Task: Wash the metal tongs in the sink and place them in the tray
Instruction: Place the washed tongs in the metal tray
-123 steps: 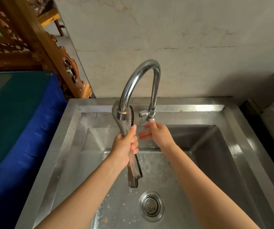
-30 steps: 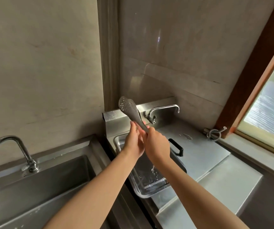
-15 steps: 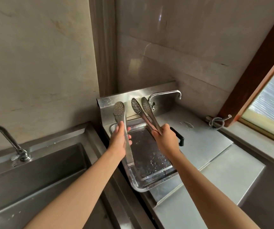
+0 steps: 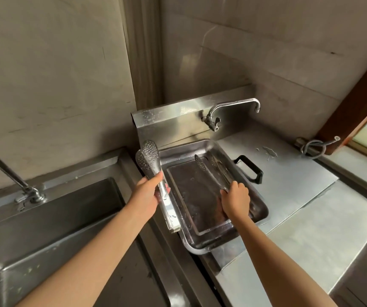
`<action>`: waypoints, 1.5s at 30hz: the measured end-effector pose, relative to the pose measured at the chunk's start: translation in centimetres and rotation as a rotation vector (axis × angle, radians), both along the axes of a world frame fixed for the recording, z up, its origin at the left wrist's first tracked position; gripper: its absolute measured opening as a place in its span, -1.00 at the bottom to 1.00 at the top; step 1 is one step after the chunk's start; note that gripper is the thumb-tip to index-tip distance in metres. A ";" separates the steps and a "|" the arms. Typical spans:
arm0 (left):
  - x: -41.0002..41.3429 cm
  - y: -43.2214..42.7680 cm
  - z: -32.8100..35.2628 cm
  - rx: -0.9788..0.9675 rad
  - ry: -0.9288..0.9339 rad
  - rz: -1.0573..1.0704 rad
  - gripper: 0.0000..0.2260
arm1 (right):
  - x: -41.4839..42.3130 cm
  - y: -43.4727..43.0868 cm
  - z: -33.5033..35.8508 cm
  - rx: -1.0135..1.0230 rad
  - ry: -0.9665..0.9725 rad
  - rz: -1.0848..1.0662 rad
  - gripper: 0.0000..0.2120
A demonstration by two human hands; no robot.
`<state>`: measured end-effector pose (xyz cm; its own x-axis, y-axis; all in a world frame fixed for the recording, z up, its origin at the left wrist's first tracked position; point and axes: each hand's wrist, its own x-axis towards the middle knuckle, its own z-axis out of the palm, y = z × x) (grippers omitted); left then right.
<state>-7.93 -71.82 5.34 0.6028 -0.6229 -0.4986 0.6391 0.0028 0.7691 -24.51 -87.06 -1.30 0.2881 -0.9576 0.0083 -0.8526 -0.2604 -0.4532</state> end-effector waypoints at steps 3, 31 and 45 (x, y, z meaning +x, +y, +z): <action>-0.4 -0.4 -0.5 -0.011 0.001 -0.016 -0.82 | -0.2 -0.3 -0.6 -0.005 0.018 0.007 -0.72; -2.9 -2.7 4.2 -0.450 -0.124 -0.315 -0.86 | -0.1 6.5 12.2 0.410 -0.508 0.528 -0.78; -1.7 -0.5 -2.2 0.546 -1.293 -0.387 -0.60 | 1.6 5.8 2.8 0.073 -0.121 0.238 -0.70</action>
<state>-9.61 -72.30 3.11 0.6472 -0.7618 0.0282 -0.5938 -0.4807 0.6452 -22.92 -81.29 1.53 0.5061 -0.8624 -0.0099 -0.7096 -0.4099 -0.5732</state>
